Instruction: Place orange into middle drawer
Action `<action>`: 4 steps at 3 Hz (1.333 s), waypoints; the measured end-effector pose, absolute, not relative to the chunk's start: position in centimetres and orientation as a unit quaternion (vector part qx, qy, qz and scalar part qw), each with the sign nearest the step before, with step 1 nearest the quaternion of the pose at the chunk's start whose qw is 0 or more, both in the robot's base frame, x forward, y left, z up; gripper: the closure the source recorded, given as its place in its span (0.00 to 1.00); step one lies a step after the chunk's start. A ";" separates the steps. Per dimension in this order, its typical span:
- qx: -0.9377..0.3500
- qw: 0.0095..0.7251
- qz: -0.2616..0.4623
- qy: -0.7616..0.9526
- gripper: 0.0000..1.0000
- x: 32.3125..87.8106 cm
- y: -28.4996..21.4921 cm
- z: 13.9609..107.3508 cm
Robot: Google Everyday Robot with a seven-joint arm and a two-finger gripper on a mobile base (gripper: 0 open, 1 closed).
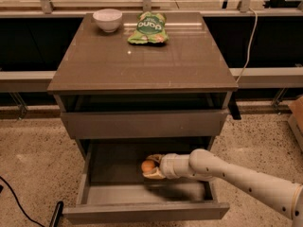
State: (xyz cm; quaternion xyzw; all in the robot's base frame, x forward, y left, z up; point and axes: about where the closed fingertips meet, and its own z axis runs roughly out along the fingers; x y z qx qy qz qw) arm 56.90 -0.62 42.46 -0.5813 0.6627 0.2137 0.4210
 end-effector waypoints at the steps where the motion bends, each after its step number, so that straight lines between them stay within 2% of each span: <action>1: -0.580 0.412 0.226 0.665 1.00 58.0 -0.4 40.6; 3: -0.572 0.398 0.274 0.663 1.00 58.6 -0.6 38.0; 4: -0.578 0.389 0.273 0.663 0.85 58.7 -0.5 37.3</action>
Offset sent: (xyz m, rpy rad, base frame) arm 0.0226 -0.0032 -0.0500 0.0648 0.1343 0.0448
